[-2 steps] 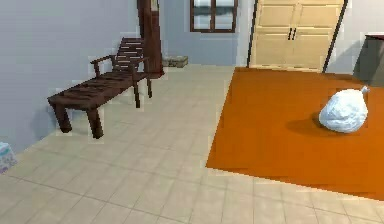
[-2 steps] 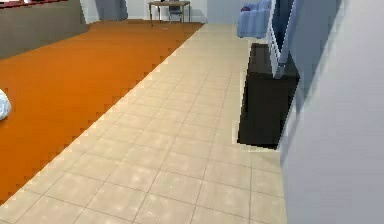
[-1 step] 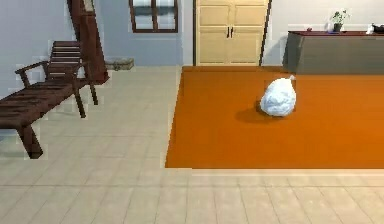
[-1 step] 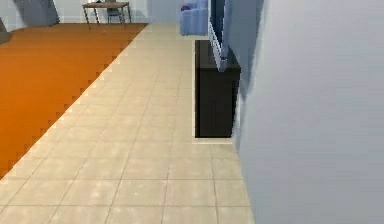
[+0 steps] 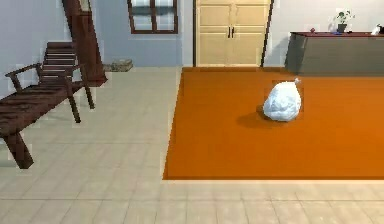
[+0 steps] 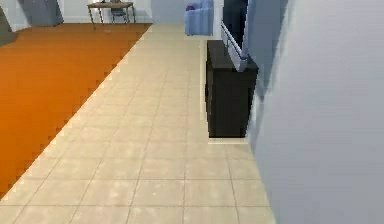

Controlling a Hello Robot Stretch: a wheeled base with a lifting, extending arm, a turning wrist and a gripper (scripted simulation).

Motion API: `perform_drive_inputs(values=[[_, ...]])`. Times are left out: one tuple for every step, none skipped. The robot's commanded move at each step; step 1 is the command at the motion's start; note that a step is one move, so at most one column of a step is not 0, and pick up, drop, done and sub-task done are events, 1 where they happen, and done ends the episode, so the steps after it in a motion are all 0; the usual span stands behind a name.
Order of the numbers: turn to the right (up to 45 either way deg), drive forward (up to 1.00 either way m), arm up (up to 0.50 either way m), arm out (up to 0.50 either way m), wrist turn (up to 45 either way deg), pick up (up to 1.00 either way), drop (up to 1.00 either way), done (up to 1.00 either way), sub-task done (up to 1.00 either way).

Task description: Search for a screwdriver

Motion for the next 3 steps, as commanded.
perform_drive_inputs(values=[[45.0,0.0,0.0,0.0,0.0,0.0,0.0,0.0,0.0],[33.0,0.0,0.0,0.0,0.0,0.0,0.0,0.0,0.0],[0.0,1.0,0.0,0.0,0.0,0.0,0.0,0.0,0.0]])
